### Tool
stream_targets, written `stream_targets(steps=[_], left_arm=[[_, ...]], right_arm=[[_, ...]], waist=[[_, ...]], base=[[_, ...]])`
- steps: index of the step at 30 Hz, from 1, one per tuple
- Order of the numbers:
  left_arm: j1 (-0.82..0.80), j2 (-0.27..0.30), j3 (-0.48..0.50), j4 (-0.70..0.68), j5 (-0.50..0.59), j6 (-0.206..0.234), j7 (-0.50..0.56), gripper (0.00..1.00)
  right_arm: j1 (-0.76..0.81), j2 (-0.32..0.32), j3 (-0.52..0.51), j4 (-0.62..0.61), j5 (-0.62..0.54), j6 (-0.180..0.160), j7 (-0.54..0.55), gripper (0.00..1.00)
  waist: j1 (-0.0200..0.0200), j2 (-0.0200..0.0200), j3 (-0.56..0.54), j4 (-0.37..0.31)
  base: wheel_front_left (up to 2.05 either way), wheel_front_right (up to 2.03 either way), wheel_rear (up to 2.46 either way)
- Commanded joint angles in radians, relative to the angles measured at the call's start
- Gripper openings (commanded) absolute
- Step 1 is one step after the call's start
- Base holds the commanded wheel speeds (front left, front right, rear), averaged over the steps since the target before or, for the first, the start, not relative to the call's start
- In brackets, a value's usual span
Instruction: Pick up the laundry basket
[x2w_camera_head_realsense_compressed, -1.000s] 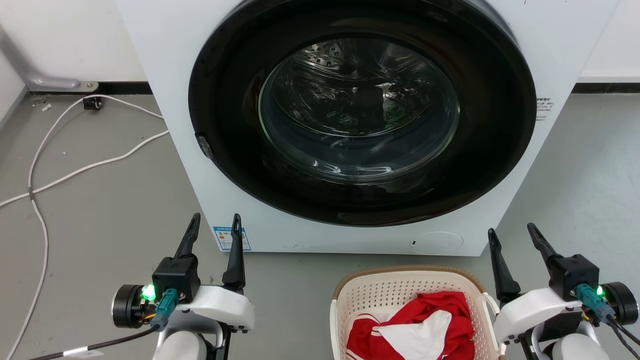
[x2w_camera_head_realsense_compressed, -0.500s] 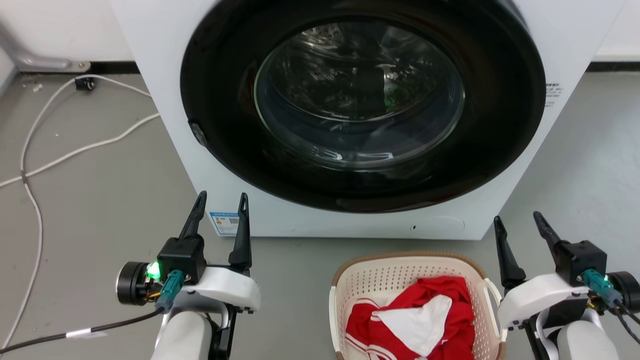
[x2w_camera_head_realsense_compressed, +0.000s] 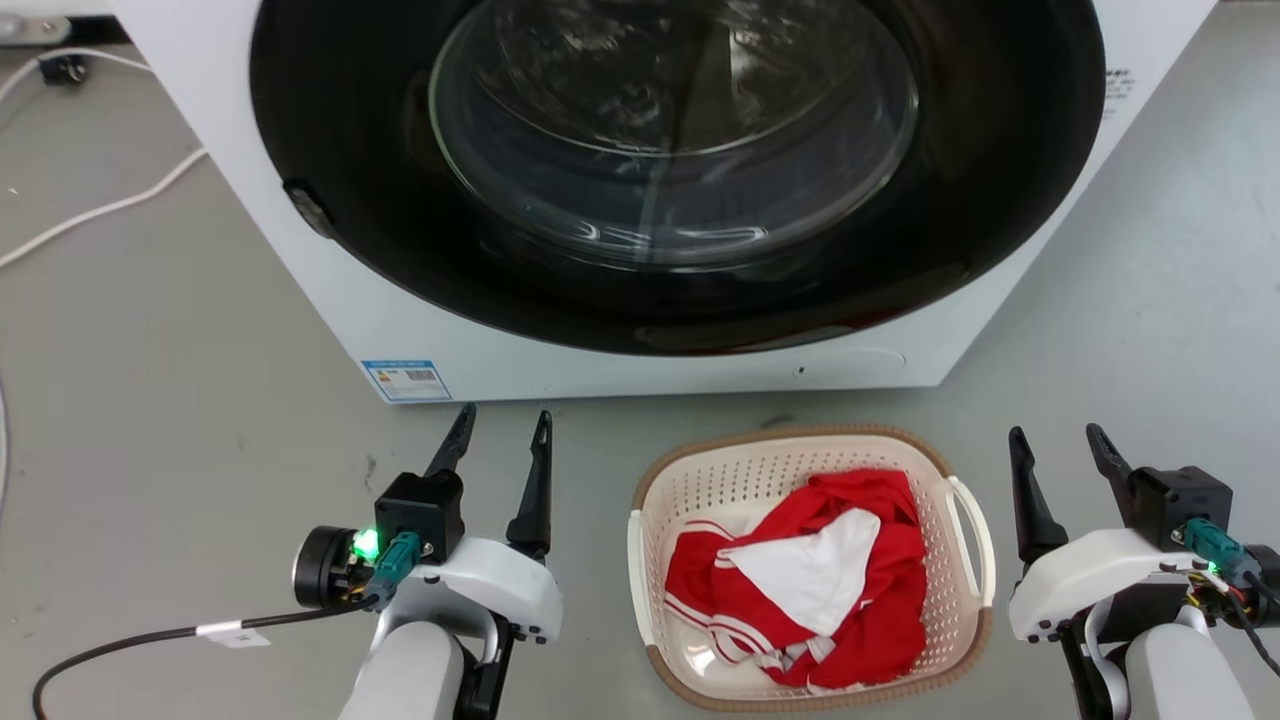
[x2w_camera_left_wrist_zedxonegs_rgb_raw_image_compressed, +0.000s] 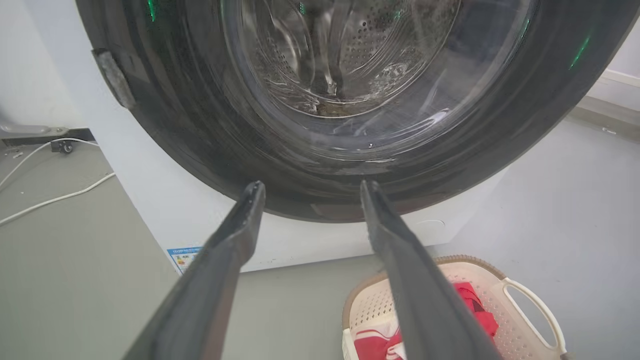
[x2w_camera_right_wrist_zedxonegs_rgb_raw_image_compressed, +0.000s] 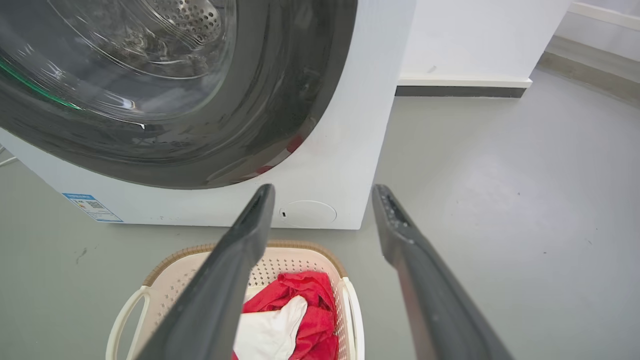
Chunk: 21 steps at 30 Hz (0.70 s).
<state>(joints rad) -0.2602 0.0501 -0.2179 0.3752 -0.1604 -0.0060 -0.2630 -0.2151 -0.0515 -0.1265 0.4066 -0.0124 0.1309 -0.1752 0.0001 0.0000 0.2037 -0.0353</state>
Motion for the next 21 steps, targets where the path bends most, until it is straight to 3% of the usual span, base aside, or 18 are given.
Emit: stream_targets(steps=[1,21], left_arm=[[-0.016,0.0,-0.005,0.014,-0.008,0.0,-0.003,1.0],[-0.218,0.0,-0.148,0.398,-0.135,-0.048,-0.002,1.0]], right_arm=[[-0.02,0.002,-0.003,0.009,0.003,0.0,-0.005,1.0],[-0.186,0.002,-0.027,0.258,0.037,0.0,-0.059,1.0]], waist=[[-0.0001,0.0,0.027,-0.016],[-0.0001,0.0,0.244,-0.076]], base=[[0.0,0.0,0.0],[0.0,0.0,0.0]])
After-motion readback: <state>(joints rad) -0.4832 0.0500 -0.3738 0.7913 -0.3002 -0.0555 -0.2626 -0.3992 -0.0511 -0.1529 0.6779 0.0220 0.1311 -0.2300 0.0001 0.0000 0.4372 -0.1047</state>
